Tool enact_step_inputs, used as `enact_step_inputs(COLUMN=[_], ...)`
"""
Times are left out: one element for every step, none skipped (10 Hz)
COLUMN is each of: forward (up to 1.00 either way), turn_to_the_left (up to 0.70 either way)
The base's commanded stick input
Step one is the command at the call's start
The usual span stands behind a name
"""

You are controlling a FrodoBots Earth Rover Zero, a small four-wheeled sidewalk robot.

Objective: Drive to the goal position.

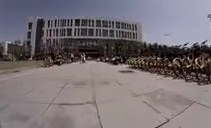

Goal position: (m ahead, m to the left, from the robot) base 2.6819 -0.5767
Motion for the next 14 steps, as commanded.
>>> enact_step_inputs(forward=[1.0,1.0,1.0,1.0,1.0,1.0,1.0,1.0,1.0,1.0,1.0,1.0,1.0,1.0], turn_to_the_left=[0.0,0.0,0.0,0.0,0.05,0.24,0.39,0.4,0.4,0.04,0.0,0.0,0.14,0.3])
